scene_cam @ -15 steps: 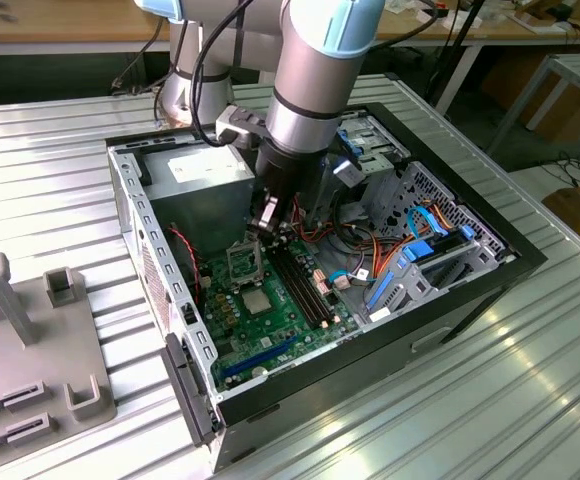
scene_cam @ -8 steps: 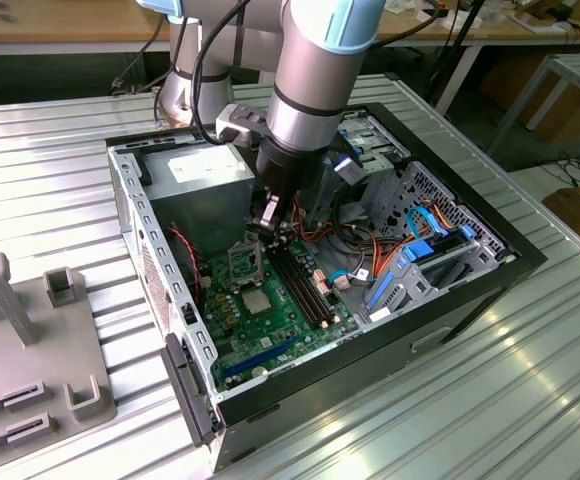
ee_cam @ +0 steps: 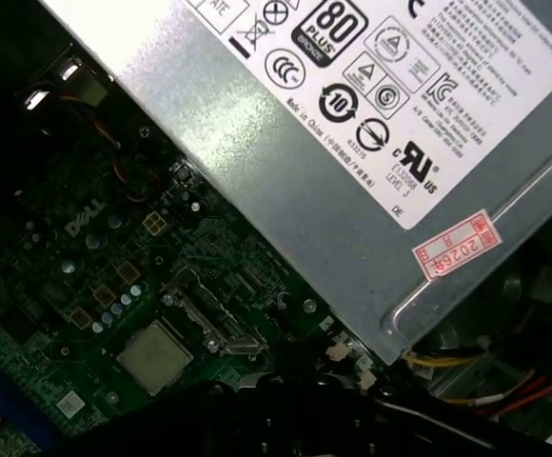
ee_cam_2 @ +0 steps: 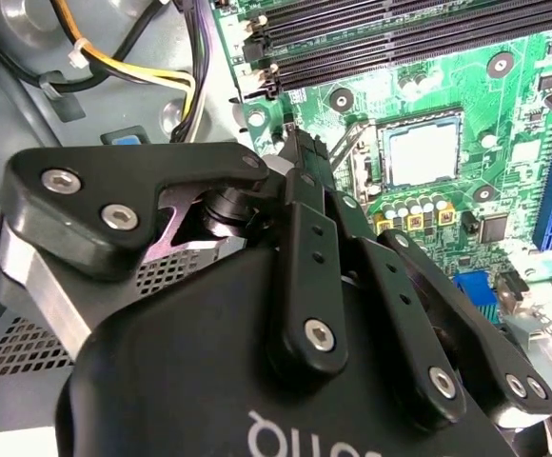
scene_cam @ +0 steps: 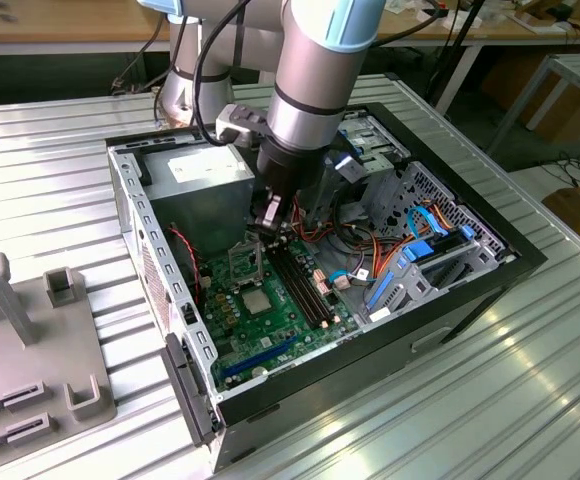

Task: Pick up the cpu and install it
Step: 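Close the cpu cover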

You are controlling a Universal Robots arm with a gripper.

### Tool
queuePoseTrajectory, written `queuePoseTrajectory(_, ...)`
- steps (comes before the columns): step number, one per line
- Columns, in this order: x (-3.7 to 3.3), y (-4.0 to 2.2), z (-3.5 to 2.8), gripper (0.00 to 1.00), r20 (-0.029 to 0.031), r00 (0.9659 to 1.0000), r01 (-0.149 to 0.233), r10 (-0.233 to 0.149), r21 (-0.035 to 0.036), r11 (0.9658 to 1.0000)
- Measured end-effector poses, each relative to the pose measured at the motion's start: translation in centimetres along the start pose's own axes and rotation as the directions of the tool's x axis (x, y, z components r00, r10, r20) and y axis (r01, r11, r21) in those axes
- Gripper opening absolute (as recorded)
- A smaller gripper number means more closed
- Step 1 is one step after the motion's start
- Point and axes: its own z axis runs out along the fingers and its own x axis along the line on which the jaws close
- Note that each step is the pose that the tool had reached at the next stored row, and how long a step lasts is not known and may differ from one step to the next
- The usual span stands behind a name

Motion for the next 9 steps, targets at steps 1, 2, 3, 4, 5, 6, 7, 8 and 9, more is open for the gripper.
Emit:
queuePoseTrajectory(1, 0.0, 0.0, -0.11, 0.11, -0.0001, 1.0, 0.002, -0.002, 0.0002, 1.0)
queuePoseTrajectory(2, -0.01, 0.01, -0.14, 0.11, -0.0003, 1.0, 0.004, -0.004, 0.0005, 1.0)
queuePoseTrajectory(3, -0.01, 0.0, -0.16, 0.11, -0.0009, 1.0, 0.005, -0.005, 0.0012, 1.0)
queuePoseTrajectory(4, 0.01, 0.01, -0.19, 0.11, -0.0021, 1.0, 0.008, -0.008, 0.0022, 1.0)
queuePoseTrajectory(5, 0.03, 0.02, -0.19, 0.11, -0.003, 0.9999, 0.011, -0.011, 0.003, 0.9999)
queuePoseTrajectory(6, 0.04, 0.04, -0.19, 0.11, -0.0044, 0.9999, 0.016, -0.016, 0.0043, 0.9999)
queuePoseTrajectory(7, 0.05, 0.05, -0.2, 0.11, -0.0058, 0.9997, 0.022, -0.022, 0.0054, 0.9997)
queuePoseTrajectory(8, 0.05, 0.05, -0.19, 0.11, -0.0067, 0.9996, 0.027, -0.027, 0.0063, 0.9996)
queuePoseTrajectory(9, 0.06, 0.06, -0.2, 0.11, -0.0078, 0.9994, 0.033, -0.032, 0.0073, 0.9994)
